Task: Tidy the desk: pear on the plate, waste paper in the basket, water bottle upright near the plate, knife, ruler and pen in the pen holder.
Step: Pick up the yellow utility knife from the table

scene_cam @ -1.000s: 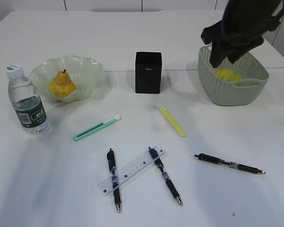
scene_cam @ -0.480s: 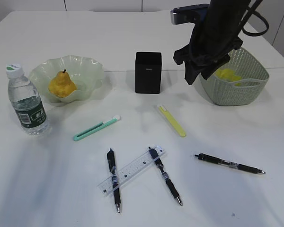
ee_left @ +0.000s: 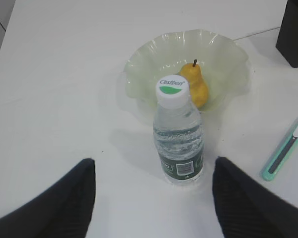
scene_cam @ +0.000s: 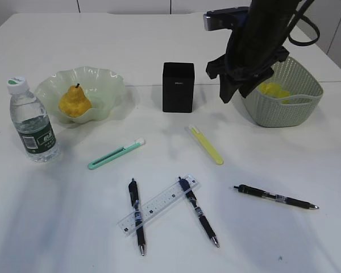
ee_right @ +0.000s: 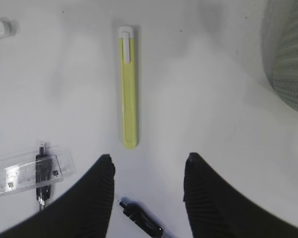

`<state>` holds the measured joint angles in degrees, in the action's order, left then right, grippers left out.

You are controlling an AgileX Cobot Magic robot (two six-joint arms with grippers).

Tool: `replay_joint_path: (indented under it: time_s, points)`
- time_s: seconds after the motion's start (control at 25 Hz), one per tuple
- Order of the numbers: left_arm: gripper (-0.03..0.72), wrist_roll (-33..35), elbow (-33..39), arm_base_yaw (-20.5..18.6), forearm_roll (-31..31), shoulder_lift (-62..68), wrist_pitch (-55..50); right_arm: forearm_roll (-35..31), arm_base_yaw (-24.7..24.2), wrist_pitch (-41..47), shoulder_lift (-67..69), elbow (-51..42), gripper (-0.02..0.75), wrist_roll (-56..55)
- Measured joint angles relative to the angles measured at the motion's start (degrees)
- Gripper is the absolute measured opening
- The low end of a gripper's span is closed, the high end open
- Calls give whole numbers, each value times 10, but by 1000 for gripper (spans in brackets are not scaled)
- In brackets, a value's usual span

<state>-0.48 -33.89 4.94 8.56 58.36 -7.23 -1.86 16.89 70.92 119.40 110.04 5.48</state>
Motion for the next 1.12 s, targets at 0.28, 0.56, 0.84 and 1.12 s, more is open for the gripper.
replay_joint_path:
  time_s: [0.28,0.56,0.84,1.12]
  points:
    - [520,0,0,0,0,0,-5,-1,0,0,35,30,416,0]
    - [520,0,0,0,0,0,-6,-20,1,0,92,114,435,41]
    - [520,0,0,0,0,0,-7,-28,16,0,138,148,437,62]
    - [519,0,0,0,0,0,-7,-28,17,0,166,149,438,63]
